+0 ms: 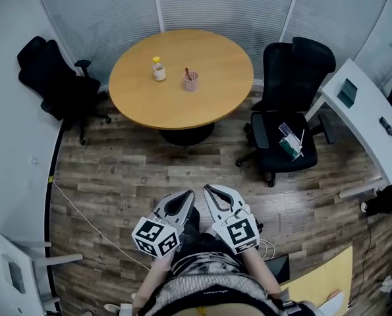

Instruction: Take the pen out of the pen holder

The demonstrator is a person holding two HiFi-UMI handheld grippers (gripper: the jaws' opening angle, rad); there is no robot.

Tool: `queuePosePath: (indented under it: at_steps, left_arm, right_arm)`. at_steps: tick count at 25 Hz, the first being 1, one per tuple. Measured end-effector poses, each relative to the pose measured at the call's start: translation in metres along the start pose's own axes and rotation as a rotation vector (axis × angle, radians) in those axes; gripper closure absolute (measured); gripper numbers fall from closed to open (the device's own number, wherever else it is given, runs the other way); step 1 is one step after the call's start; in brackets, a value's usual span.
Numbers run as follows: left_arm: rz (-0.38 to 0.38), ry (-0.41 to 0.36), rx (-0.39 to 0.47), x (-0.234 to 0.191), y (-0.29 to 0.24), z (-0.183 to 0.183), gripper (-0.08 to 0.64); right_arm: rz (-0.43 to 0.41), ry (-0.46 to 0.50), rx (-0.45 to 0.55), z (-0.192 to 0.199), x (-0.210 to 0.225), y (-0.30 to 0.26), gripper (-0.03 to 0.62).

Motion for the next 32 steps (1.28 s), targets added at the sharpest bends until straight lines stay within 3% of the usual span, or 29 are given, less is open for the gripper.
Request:
queuePosePath:
  at_steps: [16, 32]
  left_arm:
    - [0.110, -0.010, -0.008, -0.098, -0.092, -0.056, 0.557]
    - [0.160, 0.004, -0.038, -0.189, -0.107, -0.074, 0.557]
  right_arm:
    - [0.070, -0.015, -0.006, -0.030, 0.072, -0.115, 0.569]
    - [0.093, -0.015, -0.047, -0.034, 0.079, -0.211, 0.569]
Point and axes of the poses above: the fingertips, and each gripper's own axes: y backward along the fingers, x to its right, z out of its underside, the point moved 2 cm from there along y, backward along the fingers, and after that the axes turned 4 degrees about -y, right-handed, at the moved point
